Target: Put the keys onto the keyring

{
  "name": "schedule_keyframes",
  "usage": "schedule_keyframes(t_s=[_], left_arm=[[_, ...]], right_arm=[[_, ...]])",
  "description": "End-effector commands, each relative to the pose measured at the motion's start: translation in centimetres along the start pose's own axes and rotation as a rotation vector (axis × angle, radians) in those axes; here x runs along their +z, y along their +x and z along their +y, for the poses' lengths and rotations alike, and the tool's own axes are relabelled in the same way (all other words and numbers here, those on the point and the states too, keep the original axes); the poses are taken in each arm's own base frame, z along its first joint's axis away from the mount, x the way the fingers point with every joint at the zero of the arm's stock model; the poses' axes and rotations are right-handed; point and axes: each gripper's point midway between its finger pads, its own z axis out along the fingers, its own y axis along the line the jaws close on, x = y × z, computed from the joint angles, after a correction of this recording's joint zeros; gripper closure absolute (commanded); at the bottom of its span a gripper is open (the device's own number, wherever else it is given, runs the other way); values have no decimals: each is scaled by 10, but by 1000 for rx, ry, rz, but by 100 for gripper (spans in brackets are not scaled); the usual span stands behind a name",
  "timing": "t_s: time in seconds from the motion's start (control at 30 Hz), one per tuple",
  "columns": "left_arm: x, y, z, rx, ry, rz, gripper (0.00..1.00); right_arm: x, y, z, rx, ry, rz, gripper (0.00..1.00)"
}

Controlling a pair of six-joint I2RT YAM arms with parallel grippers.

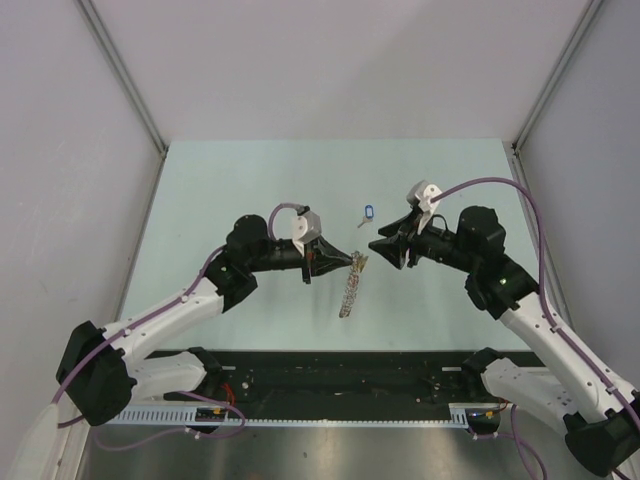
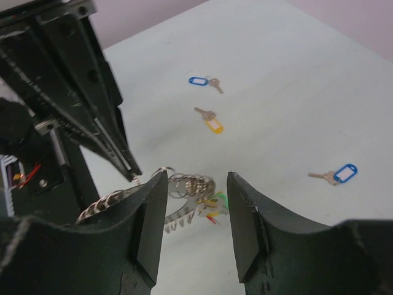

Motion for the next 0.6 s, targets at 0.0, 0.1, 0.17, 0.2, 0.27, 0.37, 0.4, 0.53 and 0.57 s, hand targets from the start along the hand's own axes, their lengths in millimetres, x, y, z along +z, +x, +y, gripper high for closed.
schedule_keyframes(t_s=[0.0, 0.1, 0.17, 0.2, 0.27, 0.37, 0.4, 0.53, 0.57], left_arm=[[3, -32, 0, 78, 7, -43, 100], [2, -30, 1, 74, 1, -17, 100], [1, -30, 2, 92, -3, 0, 100], [1, -29, 3, 94, -10, 8, 100], [0, -29, 6, 104, -21, 27, 100], [-2, -29, 8, 115, -32, 51, 100], [-3, -29, 8, 117, -35, 56, 100], [-5, -29, 7, 130, -37, 67, 100], [-5, -30, 7, 131, -36, 67, 100]], right_arm=[[-3, 5, 25, -41, -153, 50, 52], [-1, 8, 28, -59, -180, 88, 52], [2, 10, 31, -90, -189, 114, 52], [4, 13, 32, -104, -197, 128, 53], [8, 14, 33, -130, -182, 148, 52], [11, 15, 34, -132, -181, 172, 52], [11, 11, 35, -134, -183, 168, 52], [15, 11, 38, -143, -207, 183, 52], [16, 10, 39, -148, -209, 182, 52]])
